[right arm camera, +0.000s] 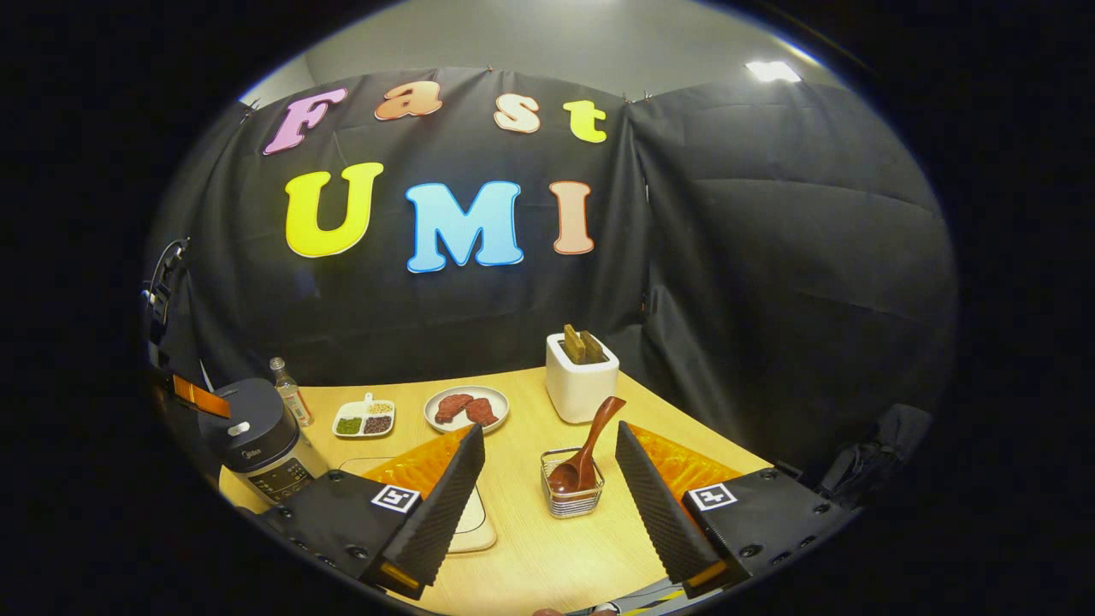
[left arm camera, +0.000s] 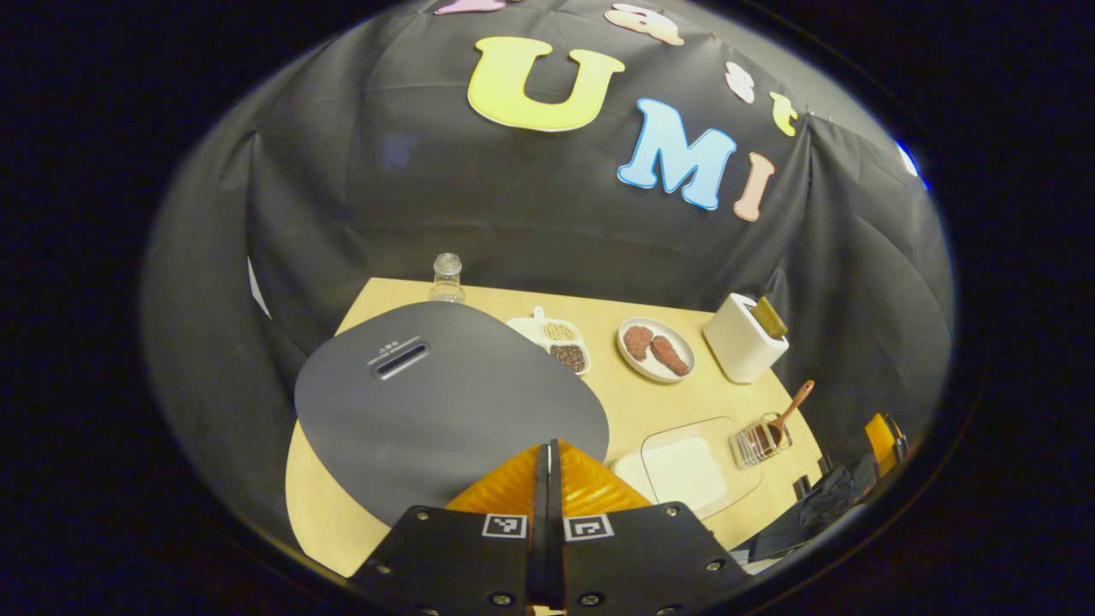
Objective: Close the left gripper, press the button to open the rice cooker; take a wooden spoon from the chopstick holder with the right hand, scoop a spoonful of rice and pour it into the rice cooker, then put the wooden spoon back into the chopstick holder.
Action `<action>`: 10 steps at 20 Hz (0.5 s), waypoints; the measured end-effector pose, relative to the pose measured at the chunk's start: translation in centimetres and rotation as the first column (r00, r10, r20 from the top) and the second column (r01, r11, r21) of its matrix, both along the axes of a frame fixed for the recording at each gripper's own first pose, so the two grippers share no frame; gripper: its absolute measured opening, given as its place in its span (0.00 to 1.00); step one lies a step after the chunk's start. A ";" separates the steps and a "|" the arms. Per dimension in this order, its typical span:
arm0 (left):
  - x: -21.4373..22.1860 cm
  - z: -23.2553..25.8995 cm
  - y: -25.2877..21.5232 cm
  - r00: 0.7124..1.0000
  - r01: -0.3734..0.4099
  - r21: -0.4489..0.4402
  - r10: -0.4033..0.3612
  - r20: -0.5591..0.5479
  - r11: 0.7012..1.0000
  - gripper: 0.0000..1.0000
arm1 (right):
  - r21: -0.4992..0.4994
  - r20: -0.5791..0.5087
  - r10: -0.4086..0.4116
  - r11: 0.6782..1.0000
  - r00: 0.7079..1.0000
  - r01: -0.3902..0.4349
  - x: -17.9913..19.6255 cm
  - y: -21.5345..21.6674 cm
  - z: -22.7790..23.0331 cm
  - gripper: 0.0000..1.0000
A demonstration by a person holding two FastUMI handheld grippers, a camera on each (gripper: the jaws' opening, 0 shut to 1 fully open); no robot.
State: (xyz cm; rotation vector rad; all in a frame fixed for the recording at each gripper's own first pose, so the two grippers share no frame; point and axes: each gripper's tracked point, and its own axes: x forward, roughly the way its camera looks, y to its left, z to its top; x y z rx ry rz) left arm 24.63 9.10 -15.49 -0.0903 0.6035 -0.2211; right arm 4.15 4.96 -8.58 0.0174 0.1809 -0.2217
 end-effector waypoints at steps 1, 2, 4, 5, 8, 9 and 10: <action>0.2 -0.4 -0.1 1.000 0.006 0.001 -0.006 -0.013 1.000 0.00 | -0.002 -0.004 -0.011 1.000 1.000 0.011 -0.2 -0.1 -0.1 0.98; 0.5 -1.2 -0.2 1.000 0.012 0.011 -0.012 -0.023 1.000 0.01 | -0.003 -0.011 -0.020 1.000 1.000 0.020 -0.4 -0.2 -0.4 0.92; 0.3 -2.1 -0.7 0.999 0.029 0.032 -0.028 -0.047 0.999 0.00 | -0.003 -0.027 -0.031 1.000 0.999 0.031 -0.7 -0.2 -0.9 0.93; 0.3 -2.0 -0.8 0.999 0.037 0.042 -0.036 -0.036 0.998 0.00 | -0.002 -0.034 -0.035 0.999 0.999 0.035 -0.8 -0.2 -1.0 0.93; 0.0 -2.4 -0.5 0.998 0.040 0.053 -0.037 -0.052 0.998 0.01 | -0.006 -0.048 -0.043 0.999 0.998 0.043 -0.9 -0.1 -1.4 0.93; -0.1 -2.5 -0.5 0.998 0.047 0.060 -0.044 -0.050 0.997 0.02 | -0.009 -0.053 -0.042 0.999 0.998 0.041 -0.9 0.1 -1.6 0.93; -0.2 -2.4 -0.5 0.997 0.054 0.068 -0.050 -0.050 0.996 0.02 | -0.013 -0.059 -0.041 0.999 0.997 0.040 -0.9 0.1 -1.7 0.98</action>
